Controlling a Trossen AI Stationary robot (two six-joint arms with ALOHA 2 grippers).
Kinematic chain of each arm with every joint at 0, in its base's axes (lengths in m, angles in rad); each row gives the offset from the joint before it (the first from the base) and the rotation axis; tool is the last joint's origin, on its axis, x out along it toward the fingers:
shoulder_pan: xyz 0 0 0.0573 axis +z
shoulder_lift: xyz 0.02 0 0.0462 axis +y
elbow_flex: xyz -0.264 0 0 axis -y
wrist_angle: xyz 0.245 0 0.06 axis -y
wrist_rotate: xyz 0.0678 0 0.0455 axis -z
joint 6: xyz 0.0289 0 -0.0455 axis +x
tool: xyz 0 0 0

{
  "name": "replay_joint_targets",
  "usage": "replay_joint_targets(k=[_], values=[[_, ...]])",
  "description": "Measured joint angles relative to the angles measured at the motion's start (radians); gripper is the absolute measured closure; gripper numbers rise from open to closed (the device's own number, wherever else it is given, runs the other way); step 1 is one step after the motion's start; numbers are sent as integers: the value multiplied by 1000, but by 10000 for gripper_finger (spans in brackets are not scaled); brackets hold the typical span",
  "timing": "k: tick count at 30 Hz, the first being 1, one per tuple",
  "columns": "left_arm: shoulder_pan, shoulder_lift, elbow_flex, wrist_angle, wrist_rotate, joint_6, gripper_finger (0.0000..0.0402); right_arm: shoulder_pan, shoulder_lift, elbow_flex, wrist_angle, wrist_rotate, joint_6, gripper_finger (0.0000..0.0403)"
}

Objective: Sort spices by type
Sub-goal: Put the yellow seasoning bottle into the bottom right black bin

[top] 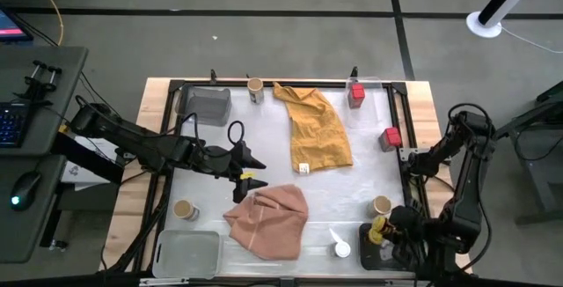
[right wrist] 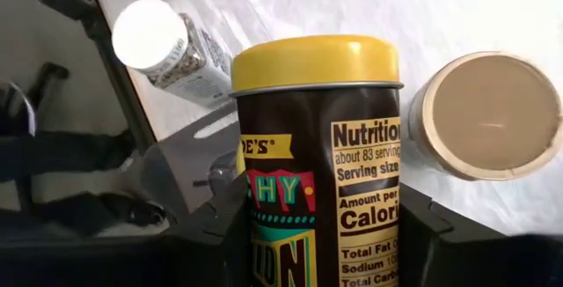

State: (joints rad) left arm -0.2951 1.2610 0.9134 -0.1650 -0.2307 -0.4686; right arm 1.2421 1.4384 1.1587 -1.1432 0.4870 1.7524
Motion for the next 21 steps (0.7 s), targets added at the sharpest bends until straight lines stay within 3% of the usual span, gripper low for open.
replay_joint_targets(k=[21], values=[[0, 0, 1, 7, -1, 17, 138, 4, 0, -95, 121, 158, 28, 240]])
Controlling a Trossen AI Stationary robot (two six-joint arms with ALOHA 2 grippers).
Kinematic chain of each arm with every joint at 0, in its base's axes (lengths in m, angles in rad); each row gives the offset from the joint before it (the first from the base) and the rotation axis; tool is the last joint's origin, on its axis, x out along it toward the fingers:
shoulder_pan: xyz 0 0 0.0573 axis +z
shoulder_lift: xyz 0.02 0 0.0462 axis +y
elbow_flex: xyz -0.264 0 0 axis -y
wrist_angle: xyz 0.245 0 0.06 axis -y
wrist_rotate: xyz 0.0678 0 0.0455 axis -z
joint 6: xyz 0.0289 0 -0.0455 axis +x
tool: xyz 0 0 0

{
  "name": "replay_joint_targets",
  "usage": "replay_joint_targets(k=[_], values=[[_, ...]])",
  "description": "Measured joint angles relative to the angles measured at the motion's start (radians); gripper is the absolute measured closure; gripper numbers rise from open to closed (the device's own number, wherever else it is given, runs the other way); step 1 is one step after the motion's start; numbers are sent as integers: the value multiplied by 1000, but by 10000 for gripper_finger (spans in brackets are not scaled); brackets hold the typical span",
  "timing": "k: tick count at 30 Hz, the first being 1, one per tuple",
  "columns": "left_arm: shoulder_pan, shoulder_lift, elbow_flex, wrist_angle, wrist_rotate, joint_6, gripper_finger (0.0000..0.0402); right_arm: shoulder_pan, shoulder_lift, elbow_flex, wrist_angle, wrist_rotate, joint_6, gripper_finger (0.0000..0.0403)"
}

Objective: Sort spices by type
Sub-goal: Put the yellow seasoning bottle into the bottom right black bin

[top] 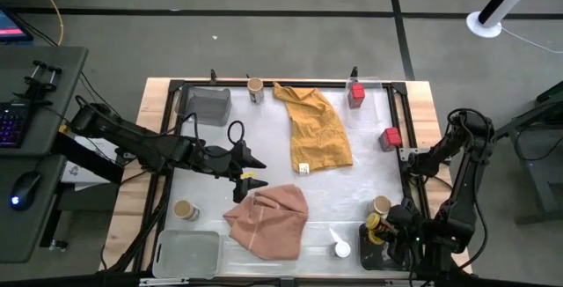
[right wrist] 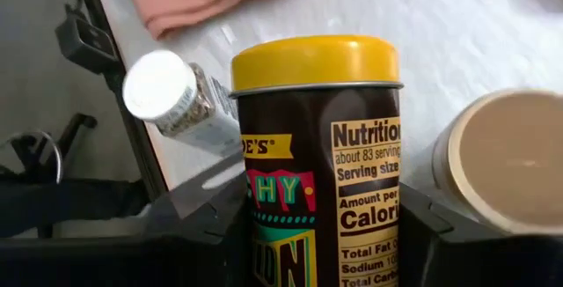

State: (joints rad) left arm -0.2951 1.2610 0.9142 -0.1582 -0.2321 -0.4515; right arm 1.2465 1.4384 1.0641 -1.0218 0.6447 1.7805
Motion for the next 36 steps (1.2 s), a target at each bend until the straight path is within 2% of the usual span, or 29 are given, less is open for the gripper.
replay_joint_targets(k=[8, 19, 26, 36], values=[[0, 0, 0, 62, 0, 30, 138, -3, 0, 0, 3, 60, 0, 240], [0, 0, 0, 62, 0, 44, 138, -2, 0, 0, 0, 96, -5, 240], [0, 0, 0, 62, 0, 44, 138, -3, 0, 0, -1, 166, -7, 240], [0, 0, 0, 65, 0, 44, 138, -3, -1, 0, -1, 155, -18, 240]])
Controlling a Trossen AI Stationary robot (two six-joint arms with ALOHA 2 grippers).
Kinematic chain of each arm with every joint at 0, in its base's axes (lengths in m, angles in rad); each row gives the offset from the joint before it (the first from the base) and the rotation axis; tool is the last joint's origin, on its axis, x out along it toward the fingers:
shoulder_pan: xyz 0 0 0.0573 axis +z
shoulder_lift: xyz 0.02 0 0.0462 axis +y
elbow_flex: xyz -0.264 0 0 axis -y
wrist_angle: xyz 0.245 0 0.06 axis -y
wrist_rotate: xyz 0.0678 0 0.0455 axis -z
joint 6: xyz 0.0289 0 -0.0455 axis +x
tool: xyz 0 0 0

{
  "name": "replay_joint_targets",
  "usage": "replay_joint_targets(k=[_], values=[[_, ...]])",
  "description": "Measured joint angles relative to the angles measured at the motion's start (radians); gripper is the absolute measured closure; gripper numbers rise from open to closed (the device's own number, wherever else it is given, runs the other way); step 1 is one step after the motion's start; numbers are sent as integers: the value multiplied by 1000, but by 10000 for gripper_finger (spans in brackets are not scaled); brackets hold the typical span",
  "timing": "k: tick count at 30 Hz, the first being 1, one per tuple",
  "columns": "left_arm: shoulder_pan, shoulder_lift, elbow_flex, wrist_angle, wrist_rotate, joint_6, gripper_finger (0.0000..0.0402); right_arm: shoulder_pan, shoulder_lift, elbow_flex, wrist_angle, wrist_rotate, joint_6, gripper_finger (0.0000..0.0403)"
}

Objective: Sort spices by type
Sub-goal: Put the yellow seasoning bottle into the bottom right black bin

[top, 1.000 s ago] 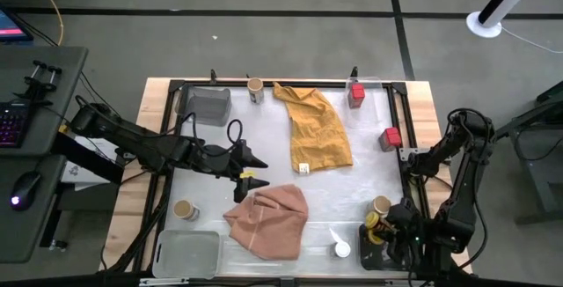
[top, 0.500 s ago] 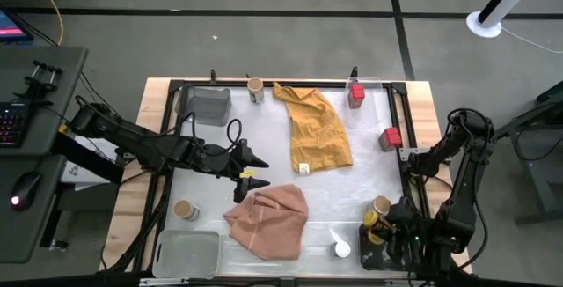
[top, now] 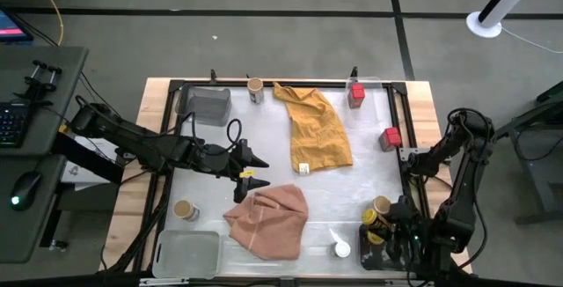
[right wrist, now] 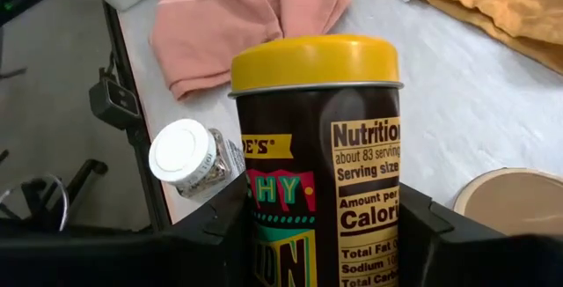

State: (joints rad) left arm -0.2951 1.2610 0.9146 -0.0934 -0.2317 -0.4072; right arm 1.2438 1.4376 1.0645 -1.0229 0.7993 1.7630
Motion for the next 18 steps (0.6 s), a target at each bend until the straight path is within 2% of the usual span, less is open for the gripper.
replay_joint_targets(k=[9, 18], values=[[0, 0, 0, 40, -11, 52, 138, 16, -13, 27, -7, -168, -16, 240], [1, 0, 0, 39, -18, 53, 138, 13, 5, -12, -7, -133, -9, 240]])
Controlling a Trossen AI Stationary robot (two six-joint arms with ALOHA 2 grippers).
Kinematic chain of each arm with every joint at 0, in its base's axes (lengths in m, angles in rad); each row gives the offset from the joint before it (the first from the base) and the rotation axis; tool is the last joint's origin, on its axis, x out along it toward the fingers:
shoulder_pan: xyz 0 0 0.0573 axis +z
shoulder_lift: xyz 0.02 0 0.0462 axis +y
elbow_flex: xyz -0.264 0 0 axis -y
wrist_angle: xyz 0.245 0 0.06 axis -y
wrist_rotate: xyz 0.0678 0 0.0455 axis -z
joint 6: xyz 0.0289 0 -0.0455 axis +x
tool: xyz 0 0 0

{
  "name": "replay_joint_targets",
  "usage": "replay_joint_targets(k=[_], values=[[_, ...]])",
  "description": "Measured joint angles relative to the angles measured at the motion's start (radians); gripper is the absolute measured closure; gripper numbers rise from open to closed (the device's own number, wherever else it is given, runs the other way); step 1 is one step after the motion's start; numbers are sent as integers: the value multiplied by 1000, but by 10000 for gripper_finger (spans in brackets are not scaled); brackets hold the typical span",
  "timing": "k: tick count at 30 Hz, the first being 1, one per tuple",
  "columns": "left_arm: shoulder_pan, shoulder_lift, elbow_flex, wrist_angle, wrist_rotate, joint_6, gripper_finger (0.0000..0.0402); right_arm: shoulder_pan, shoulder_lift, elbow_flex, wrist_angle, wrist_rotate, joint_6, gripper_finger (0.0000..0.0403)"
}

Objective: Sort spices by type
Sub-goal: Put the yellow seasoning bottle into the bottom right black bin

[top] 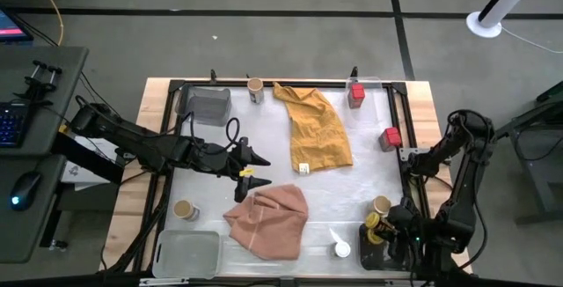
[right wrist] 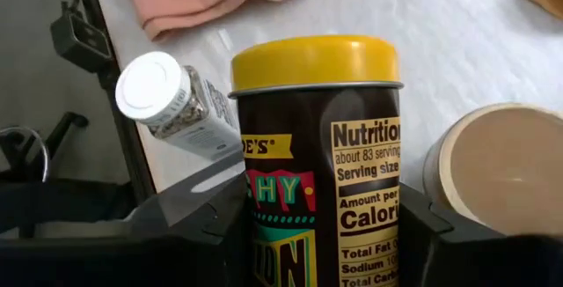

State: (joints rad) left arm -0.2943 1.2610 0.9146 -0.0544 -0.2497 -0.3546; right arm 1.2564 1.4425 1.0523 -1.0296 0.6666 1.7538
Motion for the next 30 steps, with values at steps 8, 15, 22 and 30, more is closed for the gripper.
replay_joint_targets(k=[8, 15, 22, 30], values=[[0, 0, 0, -1, -1, 20, 138, 0, 0, -1, 7, 46, 0, 240], [0, 0, 0, 0, -1, 26, 138, -1, 0, -1, 7, 102, 0, 240], [0, 0, -1, 33, -1, 26, 138, -27, 2, -1, 7, 135, -7, 240], [0, 17, 28, 143, -38, 130, 138, -25, 3, 59, -40, 147, -31, 240]])
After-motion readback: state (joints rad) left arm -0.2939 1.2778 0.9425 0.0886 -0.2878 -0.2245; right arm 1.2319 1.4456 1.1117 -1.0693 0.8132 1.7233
